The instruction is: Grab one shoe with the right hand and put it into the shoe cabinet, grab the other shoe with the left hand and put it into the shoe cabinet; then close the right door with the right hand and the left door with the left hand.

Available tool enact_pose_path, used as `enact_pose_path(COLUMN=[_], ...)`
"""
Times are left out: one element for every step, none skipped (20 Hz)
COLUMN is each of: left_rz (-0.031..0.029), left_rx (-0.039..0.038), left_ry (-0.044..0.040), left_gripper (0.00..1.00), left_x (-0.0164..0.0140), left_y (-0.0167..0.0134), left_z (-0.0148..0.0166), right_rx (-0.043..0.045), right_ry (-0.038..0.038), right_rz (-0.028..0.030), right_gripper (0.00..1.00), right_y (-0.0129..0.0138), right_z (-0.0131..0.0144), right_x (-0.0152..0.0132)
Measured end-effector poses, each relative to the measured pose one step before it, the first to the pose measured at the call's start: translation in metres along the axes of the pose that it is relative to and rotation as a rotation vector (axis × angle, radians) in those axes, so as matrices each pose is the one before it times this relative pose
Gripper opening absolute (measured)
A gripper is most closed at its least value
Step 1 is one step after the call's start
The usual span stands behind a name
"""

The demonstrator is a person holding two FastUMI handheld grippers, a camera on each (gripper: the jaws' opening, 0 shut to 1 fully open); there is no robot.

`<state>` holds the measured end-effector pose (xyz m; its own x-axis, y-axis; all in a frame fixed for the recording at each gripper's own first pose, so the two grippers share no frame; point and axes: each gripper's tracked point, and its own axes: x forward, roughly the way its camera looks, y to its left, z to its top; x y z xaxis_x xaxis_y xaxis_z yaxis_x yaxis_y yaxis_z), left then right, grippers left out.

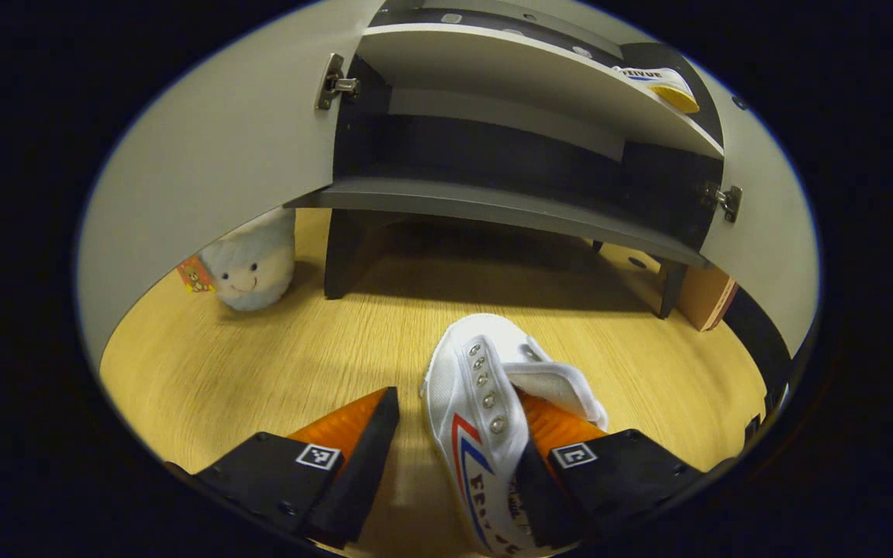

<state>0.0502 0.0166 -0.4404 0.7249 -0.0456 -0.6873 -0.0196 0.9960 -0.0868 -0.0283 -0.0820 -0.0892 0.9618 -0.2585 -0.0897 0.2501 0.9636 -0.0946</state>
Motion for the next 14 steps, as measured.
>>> enact_pose_path(left_rz=[0.01518,0.01866,0.02517,0.01906,0.00243,-0.01149,-0.00694,0.00506,0.00758,0.00559,0.00054,-0.01218,-0.01367,-0.01507], left_rx=[0.00659,0.01756,0.01634,0.00601,-0.01555,-0.02492,-0.02435,0.00228,0.03099,0.03939,0.01559,-0.00117,-0.02225,-0.0238], left_ry=[-0.00858,0.00238,0.00374,-0.00203,0.02348,-0.00429,-0.01979,-0.03489,-0.03828,-0.03981,-0.02748,-0.01074,-0.01245,-0.01682], left_gripper=[0.74,0.47,0.39,0.19,0.13,0.1,0.1,0.1,0.1,0.1,0.1,0.09,0.1,0.1], left_x=[-0.00106,0.00152,-0.00043,-0.00204,-0.00746,-0.00629,-0.01201,-0.01591,-0.01537,-0.01662,-0.0171,-0.01654,-0.01667,-0.01595], left_y=[-0.00011,0.00328,0.00373,0.00353,-0.00052,-0.00303,-0.00368,-0.00435,-0.00326,-0.00354,-0.004,-0.00599,-0.0069,-0.00648], left_z=[0.00263,-0.00042,0.00077,0.0019,-0.00164,0.0027,0.00868,0.01197,0.01574,0.01493,0.01505,0.01197,0.01365,0.01657], right_rx=[-0.00374,-0.00574,-0.00447,-0.00393,-0.00122,0.00047,0.00025,-0.00057,0.00031,0.00268,0.00428,0.00333,0.00327,0.00554], right_ry=[0.00096,-0.00177,-0.00296,-0.00065,-0.0012,-0.00281,-0.00362,-0.00378,-0.00228,0.00016,0.00039,-0.00004,-0.00265,-0.00247], right_rz=[0.00461,0.00282,0.00515,0.00755,0.00712,0.00755,0.00599,0.00579,0.00554,0.00864,0.0081,0.00478,0.00277,0.00462], right_gripper=[0.94,0.94,0.94,0.94,0.94,0.94,0.94,0.94,0.94,0.94,0.94,0.94,0.94,0.94], right_y=[0.00045,0.00039,0.00033,0.00169,0.0012,0.00167,0.00115,0.0015,0.00081,0.00236,0.00173,0.00098,0.00054,0.00053], right_z=[-0.00007,0.00083,0.00094,0.00052,0.00009,0.00127,0.00121,0.00067,0.00024,-0.00015,-0.0003,-0.00014,0.00053,0.00102], right_x=[-0.00119,0.0001,-0.00111,-0.00003,-0.00013,0.00009,-0.00058,0.00002,0.00064,-0.00015,-0.00017,0.00102,0.00071,0.00084])
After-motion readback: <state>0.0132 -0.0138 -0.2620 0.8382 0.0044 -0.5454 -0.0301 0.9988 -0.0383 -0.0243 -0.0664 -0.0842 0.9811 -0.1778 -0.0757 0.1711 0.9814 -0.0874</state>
